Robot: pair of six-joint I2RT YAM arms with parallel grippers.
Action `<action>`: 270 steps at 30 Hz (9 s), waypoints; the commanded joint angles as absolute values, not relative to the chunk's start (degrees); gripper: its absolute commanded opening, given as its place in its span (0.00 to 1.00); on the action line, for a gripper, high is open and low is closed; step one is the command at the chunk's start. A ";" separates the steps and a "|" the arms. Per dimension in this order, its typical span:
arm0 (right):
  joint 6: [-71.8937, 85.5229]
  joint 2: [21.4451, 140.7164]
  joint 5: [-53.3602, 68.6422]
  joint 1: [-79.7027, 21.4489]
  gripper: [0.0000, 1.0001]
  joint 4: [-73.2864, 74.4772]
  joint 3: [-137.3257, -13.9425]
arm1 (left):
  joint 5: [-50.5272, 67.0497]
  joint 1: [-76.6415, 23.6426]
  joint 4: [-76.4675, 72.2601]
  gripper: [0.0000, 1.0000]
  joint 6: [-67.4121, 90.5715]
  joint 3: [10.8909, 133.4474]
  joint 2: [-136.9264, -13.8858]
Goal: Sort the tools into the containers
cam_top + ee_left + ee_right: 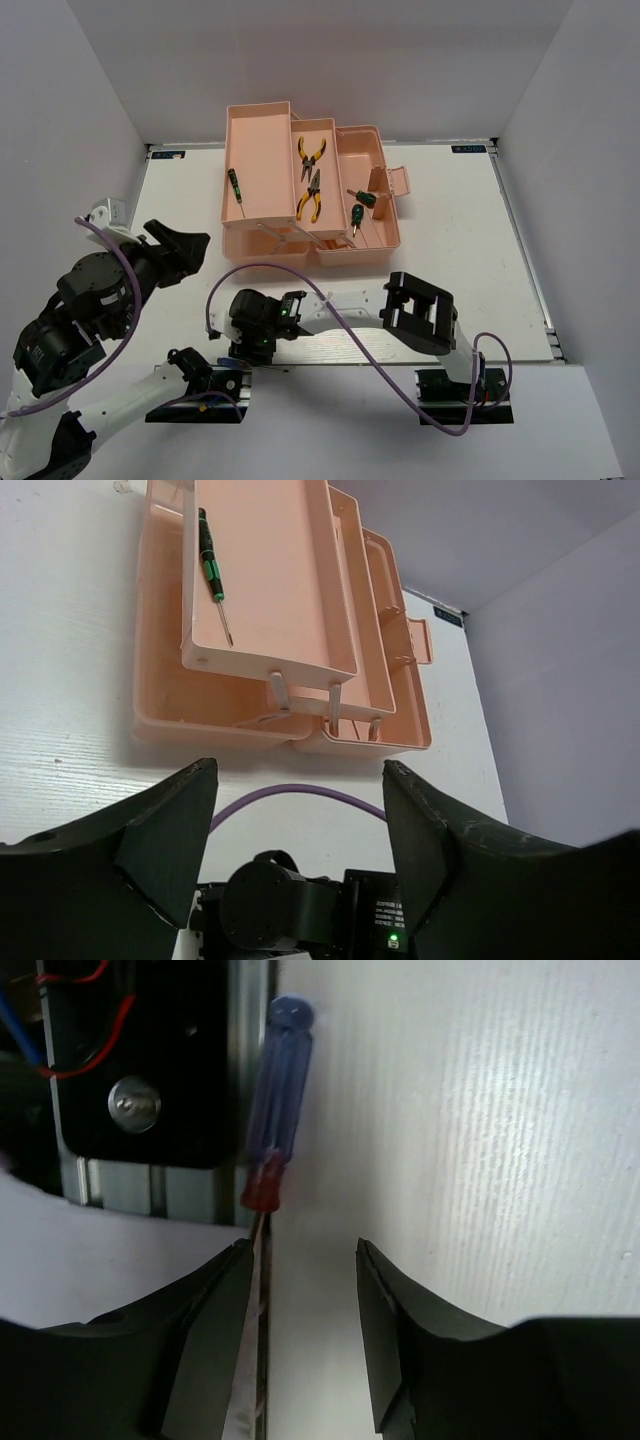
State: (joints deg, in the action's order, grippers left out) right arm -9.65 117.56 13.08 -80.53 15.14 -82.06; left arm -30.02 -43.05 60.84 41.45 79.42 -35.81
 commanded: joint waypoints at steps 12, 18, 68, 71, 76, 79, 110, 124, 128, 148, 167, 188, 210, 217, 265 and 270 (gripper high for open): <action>-3.52 120.50 12.48 -82.79 0.49 16.26 -87.36 | -30.15 -43.33 60.64 0.77 41.75 79.89 -34.63; -3.25 120.23 12.39 -82.70 0.49 16.96 -87.54 | -30.15 -43.33 60.64 0.77 41.75 78.84 -34.10; -18.98 76.21 26.55 -63.28 0.00 12.48 -66.61 | -44.37 -43.33 55.80 0.77 52.73 71.28 -34.19; -21.18 76.37 18.23 -62.23 0.00 11.60 -73.79 | -46.83 -43.33 59.30 0.77 56.31 70.76 -36.73; -21.72 88.31 3.00 -57.66 0.00 6.08 -90.11 | -48.86 -43.33 61.08 0.77 61.60 66.89 -37.44; -17.86 97.85 1.15 -54.67 0.00 7.46 -103.54 | -50.36 -43.33 61.87 0.77 65.21 63.20 -36.91; -28.80 92.47 52.37 -46.41 0.00 10.46 -82.22 | -39.90 -42.71 65.39 0.81 72.51 43.86 -31.38; -43.68 100.71 25.33 -54.48 0.60 -3.07 -75.05 | -39.37 -42.71 66.45 0.81 72.51 43.86 -30.15; -42.98 105.46 19.52 -55.81 0.61 -4.22 -78.48 | -39.37 -42.71 66.97 0.81 73.04 43.86 -28.92; -44.40 112.78 7.64 -62.31 0.00 -4.13 -80.69 | -39.98 -43.24 52.81 0.24 78.38 47.01 -23.45; -31.03 90.62 13.45 -59.07 0.00 1.32 -81.48 | -42.63 -40.26 55.38 0.64 84.64 50.01 -45.35; -24.79 84.90 12.74 -55.99 0.00 0.62 -76.55 | -35.17 -19.87 51.07 0.67 67.24 56.87 -54.14; -20.48 81.74 20.02 -53.53 0.53 2.00 -73.03 | 2.10 -7.91 19.61 0.66 57.57 55.37 -75.84; -21.26 72.27 22.44 -51.68 0.56 0.62 -67.78 | 4.83 -7.29 18.37 0.66 57.57 56.51 -78.84; -8.51 89.13 6.08 -7.03 0.14 25.93 -68.38 | 3.69 -16.61 36.04 0.74 35.51 92.50 -90.65; -13.17 82.80 4.21 -4.84 0.47 23.65 -63.64 | 7.81 -16.61 28.31 0.77 34.98 78.33 -82.20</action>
State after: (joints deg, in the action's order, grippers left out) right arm -9.26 85.52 7.57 -6.04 25.98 -65.69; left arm 7.31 -16.03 31.22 36.29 84.27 -86.39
